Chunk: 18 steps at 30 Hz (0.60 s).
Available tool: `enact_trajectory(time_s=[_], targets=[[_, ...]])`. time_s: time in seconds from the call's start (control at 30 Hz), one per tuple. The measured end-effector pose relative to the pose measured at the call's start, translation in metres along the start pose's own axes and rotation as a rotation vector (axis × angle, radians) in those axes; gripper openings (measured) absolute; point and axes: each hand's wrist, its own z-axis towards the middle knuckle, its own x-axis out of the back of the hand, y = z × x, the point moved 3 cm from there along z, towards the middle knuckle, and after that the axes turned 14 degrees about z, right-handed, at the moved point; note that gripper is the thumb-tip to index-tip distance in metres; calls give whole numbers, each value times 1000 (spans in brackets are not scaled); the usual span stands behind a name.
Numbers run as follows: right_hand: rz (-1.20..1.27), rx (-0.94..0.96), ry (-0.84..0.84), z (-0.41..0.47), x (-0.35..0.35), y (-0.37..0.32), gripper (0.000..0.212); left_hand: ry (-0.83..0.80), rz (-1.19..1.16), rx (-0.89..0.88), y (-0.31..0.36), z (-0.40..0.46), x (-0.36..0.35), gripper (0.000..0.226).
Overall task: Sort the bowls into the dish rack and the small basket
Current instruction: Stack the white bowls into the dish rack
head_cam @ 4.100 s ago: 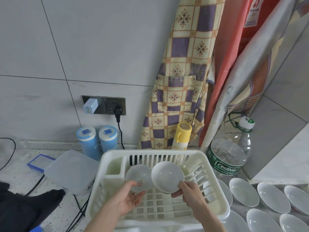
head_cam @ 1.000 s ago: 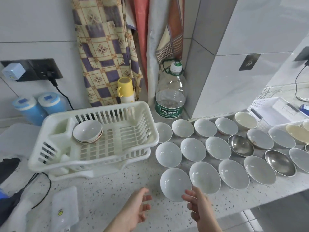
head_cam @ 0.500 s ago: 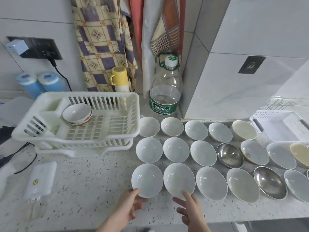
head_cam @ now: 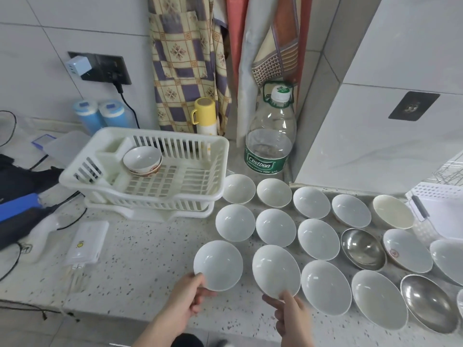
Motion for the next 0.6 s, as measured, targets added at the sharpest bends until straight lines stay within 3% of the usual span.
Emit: enact_trajectory(time_s=[0.27, 0.6], targets=[[111, 79, -117, -29, -37, -24, 11, 42, -142, -176, 28, -21, 41, 27], [13, 246, -232, -60, -102, -48, 8, 63, -375, -287, 61, -37, 107, 26]])
